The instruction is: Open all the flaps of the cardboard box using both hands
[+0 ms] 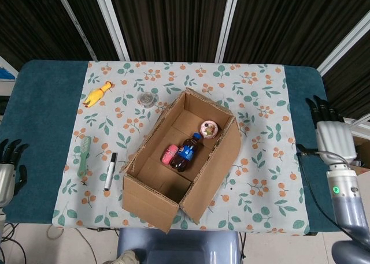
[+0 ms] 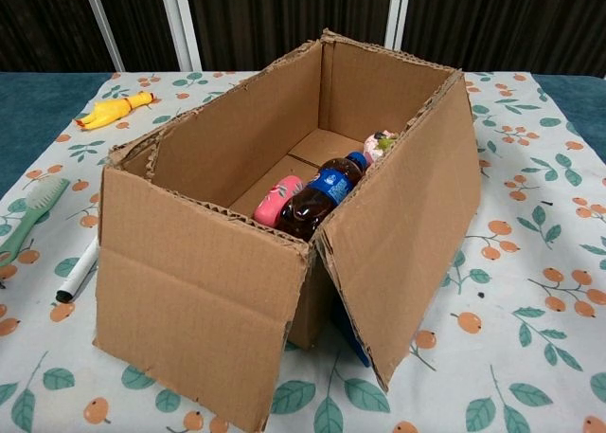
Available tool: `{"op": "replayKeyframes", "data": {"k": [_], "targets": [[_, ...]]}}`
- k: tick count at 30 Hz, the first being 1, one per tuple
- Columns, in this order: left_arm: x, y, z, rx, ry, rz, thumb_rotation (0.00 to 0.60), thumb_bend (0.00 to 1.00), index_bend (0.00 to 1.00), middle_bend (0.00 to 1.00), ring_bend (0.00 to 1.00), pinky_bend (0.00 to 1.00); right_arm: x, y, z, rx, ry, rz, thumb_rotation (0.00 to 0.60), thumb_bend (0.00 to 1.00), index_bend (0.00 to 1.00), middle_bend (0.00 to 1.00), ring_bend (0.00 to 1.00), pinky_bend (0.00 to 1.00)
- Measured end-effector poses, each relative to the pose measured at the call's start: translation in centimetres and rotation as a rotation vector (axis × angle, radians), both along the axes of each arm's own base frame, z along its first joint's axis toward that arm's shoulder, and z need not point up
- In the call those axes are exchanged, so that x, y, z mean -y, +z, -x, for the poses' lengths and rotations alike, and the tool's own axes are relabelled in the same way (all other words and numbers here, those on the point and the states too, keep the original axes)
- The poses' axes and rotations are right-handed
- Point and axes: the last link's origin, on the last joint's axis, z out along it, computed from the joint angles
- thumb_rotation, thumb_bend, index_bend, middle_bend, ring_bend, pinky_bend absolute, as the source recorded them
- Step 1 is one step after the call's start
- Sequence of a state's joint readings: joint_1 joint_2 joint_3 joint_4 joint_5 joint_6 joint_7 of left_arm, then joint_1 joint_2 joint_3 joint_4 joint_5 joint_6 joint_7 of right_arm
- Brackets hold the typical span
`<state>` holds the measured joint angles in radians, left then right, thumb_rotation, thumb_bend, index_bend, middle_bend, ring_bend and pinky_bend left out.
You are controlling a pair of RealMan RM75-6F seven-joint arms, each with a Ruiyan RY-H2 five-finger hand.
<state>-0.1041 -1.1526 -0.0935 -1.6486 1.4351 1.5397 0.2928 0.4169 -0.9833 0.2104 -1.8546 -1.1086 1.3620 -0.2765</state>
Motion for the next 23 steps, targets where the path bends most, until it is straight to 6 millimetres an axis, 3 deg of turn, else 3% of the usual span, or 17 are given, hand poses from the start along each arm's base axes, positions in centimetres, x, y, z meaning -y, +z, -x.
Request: {"op": "replayKeyframes", "data": {"k": [9,15,23], "targets": [[-0.3,0.5,0.6,0.036,0.03,0.023,0.6,0.63,0.19,0.13,0.03,0.0,-9.0,-0.6,4.1,-0.008,0.012,0.02,0.6,0.09,0.0,0.02,0.04,0.15],[-0.4,0.4,0.7,0.039,0.031,0.033,0.6,0.59,0.19,0.13,0.03,0.0,-12.0,-1.4,5.2,-0.016,0.005,-0.015,0.6,0.09,0.0,0.02,0.04,0.15],[0.1,0.4,0.3,0.048,0.023,0.043,0.6,0.59,0.18,0.13,0.03,0.0,-13.5,-2.3,5.8,-0.023,0.016,-0.026,0.6,0.09,0.0,0.02,0.04,0.15]]}}
